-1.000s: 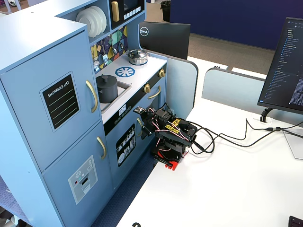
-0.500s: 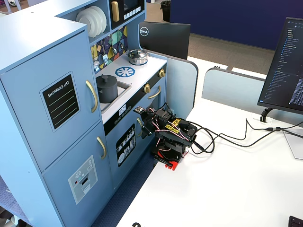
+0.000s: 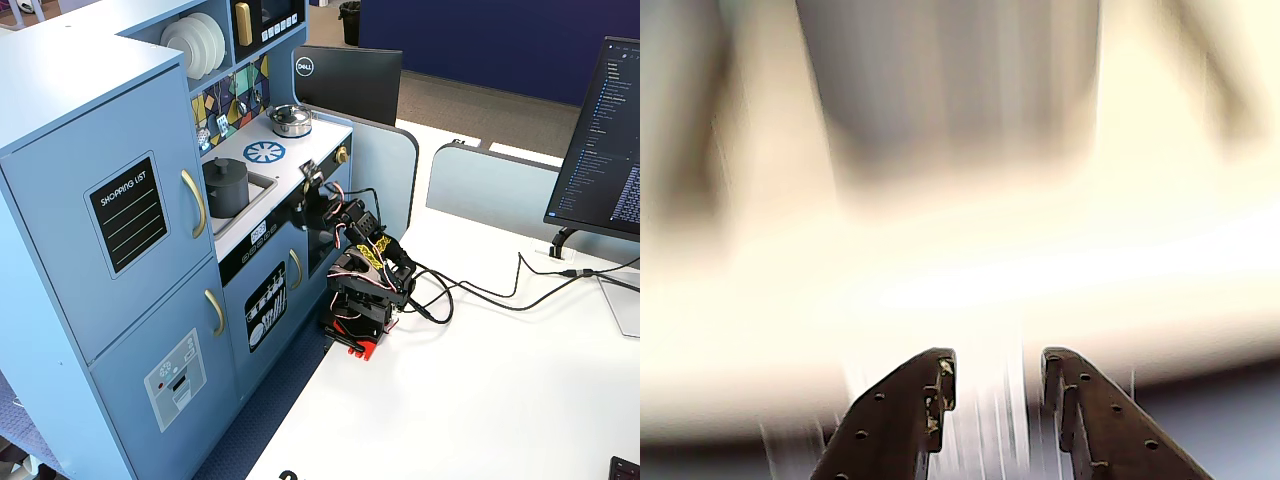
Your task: Take off the lid from the gray recipient and place it on the counter
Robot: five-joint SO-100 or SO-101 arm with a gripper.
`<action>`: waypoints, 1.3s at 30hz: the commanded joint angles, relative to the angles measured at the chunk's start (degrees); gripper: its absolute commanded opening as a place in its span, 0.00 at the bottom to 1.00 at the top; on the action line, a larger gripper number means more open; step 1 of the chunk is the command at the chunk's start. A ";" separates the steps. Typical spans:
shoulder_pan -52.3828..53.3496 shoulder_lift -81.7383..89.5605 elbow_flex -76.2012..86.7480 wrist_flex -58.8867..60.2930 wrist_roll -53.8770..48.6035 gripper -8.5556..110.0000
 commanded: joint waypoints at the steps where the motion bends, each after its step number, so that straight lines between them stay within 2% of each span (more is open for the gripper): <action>1: -0.53 -5.71 -6.15 -17.31 -0.35 0.07; 11: -1.32 -19.25 -13.71 -27.60 -3.52 0.11; 18: -0.97 -26.98 -17.05 -30.23 -3.08 0.21; 39: -0.18 -44.30 -23.91 -37.09 -4.92 0.19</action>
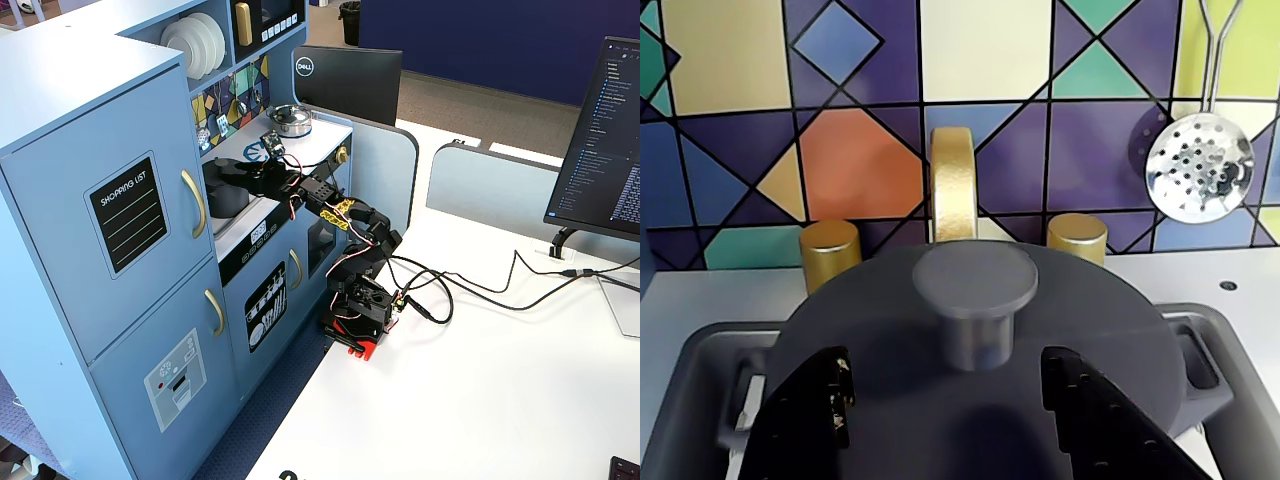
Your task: Take off the lid from the gray recipient and place it on the counter
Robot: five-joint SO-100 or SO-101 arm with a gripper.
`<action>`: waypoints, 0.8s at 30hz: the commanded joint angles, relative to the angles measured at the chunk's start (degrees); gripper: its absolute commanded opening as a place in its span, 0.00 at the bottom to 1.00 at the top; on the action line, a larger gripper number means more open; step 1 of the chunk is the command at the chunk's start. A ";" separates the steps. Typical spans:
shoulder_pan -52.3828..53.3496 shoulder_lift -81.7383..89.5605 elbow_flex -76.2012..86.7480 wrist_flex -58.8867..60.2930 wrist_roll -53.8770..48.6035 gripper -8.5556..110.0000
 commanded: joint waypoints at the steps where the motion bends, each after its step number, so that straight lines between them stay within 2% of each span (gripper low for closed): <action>1: 0.44 -2.90 -5.80 -2.29 -0.53 0.19; 12: -0.44 -11.78 -11.69 -4.22 0.53 0.16; 17: -1.14 -12.92 -12.48 -4.57 0.18 0.07; 24: -2.46 -10.37 -13.18 -7.38 -0.09 0.07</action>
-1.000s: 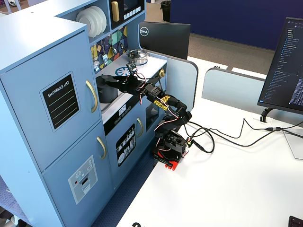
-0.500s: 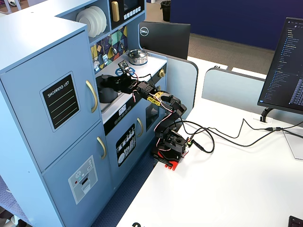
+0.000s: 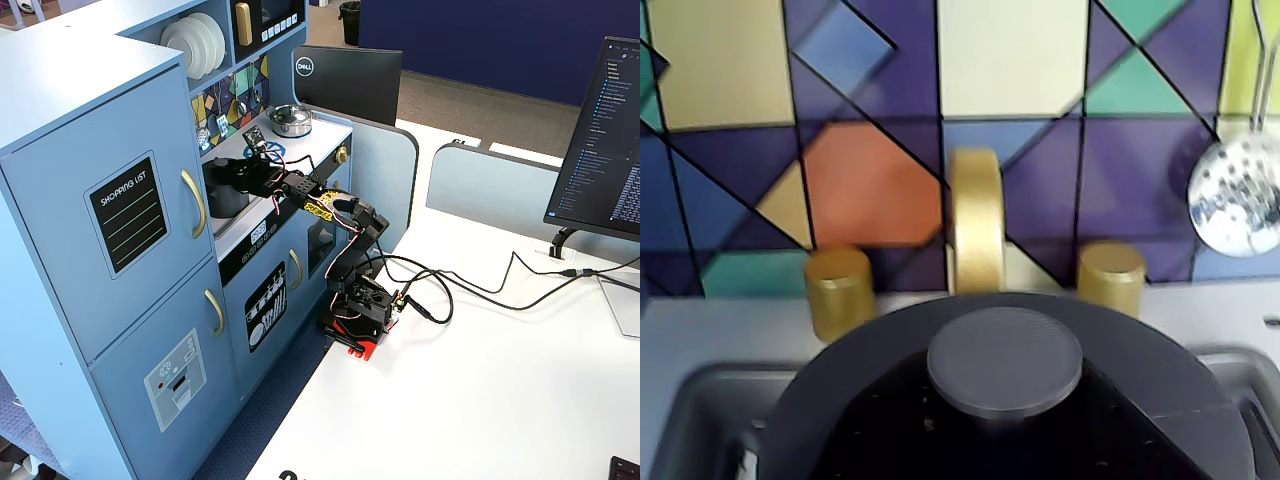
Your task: Take off the lid from the gray recipient and place it on the counter
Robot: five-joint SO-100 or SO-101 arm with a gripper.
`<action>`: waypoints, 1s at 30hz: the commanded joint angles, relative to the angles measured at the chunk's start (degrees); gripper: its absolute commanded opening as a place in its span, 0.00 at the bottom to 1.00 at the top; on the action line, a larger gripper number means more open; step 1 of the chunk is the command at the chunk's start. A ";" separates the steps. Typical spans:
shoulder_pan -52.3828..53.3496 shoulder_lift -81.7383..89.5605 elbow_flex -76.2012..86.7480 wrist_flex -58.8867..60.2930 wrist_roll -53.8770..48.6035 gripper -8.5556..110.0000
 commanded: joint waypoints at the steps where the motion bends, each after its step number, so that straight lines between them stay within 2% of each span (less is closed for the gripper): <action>1: -0.97 3.16 -5.63 -1.05 -0.53 0.07; 13: 5.62 9.84 -10.37 5.45 -2.46 0.07; 22: 22.41 10.72 -10.55 9.05 1.41 0.07; 30: 30.67 5.19 -4.39 1.32 1.76 0.07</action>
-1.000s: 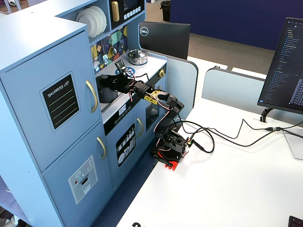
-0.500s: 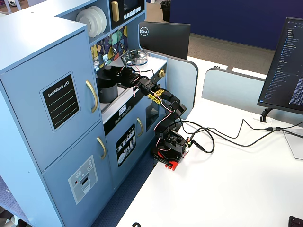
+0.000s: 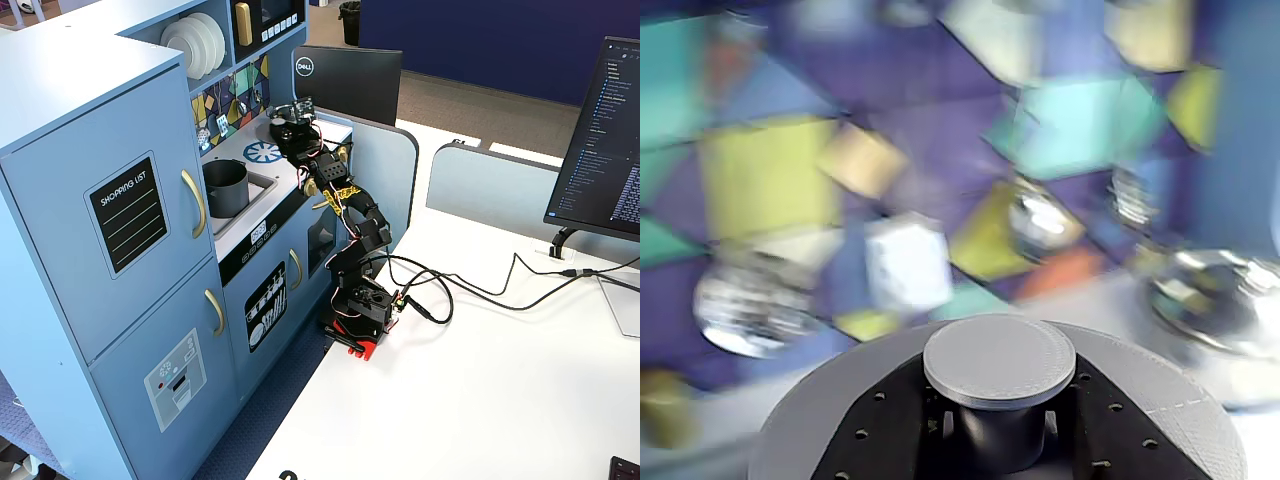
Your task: Take off the lid from the gray recipient and place it on the counter
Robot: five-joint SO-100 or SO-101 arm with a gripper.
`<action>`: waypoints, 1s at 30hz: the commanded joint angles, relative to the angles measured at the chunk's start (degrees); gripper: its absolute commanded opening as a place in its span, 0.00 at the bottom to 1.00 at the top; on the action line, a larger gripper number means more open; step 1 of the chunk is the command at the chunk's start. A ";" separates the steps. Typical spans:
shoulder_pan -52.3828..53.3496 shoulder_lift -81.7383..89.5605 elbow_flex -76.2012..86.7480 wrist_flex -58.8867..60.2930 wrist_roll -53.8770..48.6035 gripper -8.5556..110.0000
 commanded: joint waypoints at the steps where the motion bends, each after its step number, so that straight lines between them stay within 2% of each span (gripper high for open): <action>1: 2.55 -2.11 1.14 -6.59 0.18 0.07; 13: 4.22 -19.95 3.16 -19.25 -0.09 0.07; 29: 2.55 -29.97 2.02 -24.17 -0.88 0.07; 30: 2.72 -29.62 2.37 -24.26 -0.79 0.10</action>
